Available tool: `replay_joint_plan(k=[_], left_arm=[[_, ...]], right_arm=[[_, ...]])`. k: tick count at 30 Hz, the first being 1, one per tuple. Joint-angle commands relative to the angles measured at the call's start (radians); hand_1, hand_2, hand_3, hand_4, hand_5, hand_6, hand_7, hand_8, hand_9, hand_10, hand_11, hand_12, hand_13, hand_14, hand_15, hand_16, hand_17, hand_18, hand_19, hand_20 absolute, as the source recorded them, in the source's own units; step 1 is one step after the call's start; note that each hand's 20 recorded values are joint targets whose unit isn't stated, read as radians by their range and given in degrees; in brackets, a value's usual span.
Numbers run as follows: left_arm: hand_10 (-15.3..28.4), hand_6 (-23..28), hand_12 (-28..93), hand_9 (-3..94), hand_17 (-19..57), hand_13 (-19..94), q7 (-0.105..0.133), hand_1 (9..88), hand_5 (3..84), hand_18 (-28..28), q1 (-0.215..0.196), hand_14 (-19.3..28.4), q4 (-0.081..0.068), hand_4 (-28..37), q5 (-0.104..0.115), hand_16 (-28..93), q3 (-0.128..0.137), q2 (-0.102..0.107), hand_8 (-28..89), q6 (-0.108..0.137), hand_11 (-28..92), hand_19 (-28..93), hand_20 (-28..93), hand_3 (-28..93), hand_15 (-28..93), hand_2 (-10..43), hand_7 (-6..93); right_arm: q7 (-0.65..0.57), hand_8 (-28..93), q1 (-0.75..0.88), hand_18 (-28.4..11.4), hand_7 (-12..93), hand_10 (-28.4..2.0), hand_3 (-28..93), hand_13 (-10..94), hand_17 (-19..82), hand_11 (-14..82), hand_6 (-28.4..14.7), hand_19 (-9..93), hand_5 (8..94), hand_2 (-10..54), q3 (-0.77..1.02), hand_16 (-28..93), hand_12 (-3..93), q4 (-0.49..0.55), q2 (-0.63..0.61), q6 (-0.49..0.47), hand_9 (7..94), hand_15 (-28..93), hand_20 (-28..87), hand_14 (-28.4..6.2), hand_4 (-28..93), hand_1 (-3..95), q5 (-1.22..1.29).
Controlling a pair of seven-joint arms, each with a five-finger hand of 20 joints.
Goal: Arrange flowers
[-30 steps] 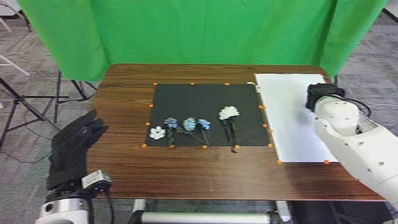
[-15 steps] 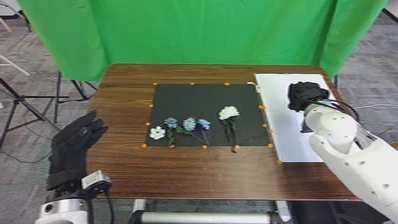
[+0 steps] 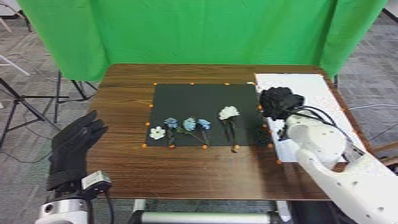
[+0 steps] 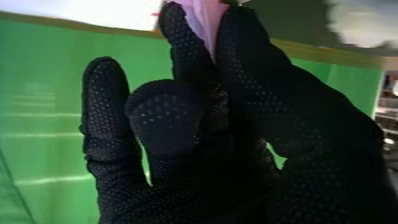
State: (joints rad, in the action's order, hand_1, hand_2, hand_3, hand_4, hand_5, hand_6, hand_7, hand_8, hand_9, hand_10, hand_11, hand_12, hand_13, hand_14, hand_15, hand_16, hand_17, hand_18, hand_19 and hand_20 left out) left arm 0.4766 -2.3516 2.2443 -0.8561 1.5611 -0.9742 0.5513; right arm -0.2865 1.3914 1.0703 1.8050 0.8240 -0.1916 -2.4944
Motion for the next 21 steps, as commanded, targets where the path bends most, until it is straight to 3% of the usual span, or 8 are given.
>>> replay_joint_plan(k=[1, 3, 18, 21], left_arm=[[20.5, 11.5, 5, 36.0, -9.0, 25, -0.005, 27.0, 41.8, 21.1, -0.009, 27.3, 0.001, -18.9, -0.002, -18, 0.003, 0.001, -11, -0.003, 38, 60, 1, 83, 65, 5.3, 16.1], [20.5, 11.6, 5, 36.0, -9.0, 25, -0.009, 26.9, 41.8, 21.1, -0.01, 27.3, 0.0, -18.9, -0.009, -18, 0.008, 0.0, -11, -0.009, 38, 60, 1, 83, 65, 5.3, 16.1], [20.5, 11.5, 5, 36.0, -9.0, 25, -0.005, 26.9, 41.9, 21.0, -0.01, 27.2, -0.001, -18.9, -0.003, -18, 0.005, -0.001, -11, -0.006, 38, 60, 1, 83, 64, 5.2, 16.1], [20.6, 11.5, 5, 36.0, -9.0, 25, -0.013, 26.9, 41.9, 21.0, -0.005, 27.2, -0.003, -19.0, -0.009, -18, 0.004, -0.004, -11, -0.01, 38, 60, 1, 84, 64, 5.2, 16.1]], right_arm=[[0.016, 1, 0.073, -17.3, 36, -4.6, 78, 79, 37, 17.9, 0.5, 91, 75.5, -9.5, -0.027, 20, 39.6, 0.048, -0.003, 0.047, 87.4, 72, -1, -2.7, -28, 55.6, 0.002], [0.015, 1, 0.081, -17.4, 35, -4.7, 78, 79, 37, 17.9, 0.5, 91, 75.6, -9.5, -0.03, 20, 39.6, 0.054, 0.0, 0.047, 87.4, 72, -1, -2.7, -28, 55.6, -0.004], [-0.022, 1, 0.038, -17.4, 35, -4.9, 78, 79, 37, 17.9, 0.4, 92, 75.1, -9.5, -0.102, 20, 39.6, 0.049, 0.026, 0.091, 87.1, 72, -2, -3.0, -28, 55.5, 0.027], [-0.04, 0, 0.029, -17.4, 35, -5.0, 78, 79, 37, 17.8, 0.3, 92, 74.4, -9.5, -0.116, 20, 39.6, 0.044, 0.023, 0.101, 86.8, 72, -3, -3.2, -28, 55.0, 0.035]])
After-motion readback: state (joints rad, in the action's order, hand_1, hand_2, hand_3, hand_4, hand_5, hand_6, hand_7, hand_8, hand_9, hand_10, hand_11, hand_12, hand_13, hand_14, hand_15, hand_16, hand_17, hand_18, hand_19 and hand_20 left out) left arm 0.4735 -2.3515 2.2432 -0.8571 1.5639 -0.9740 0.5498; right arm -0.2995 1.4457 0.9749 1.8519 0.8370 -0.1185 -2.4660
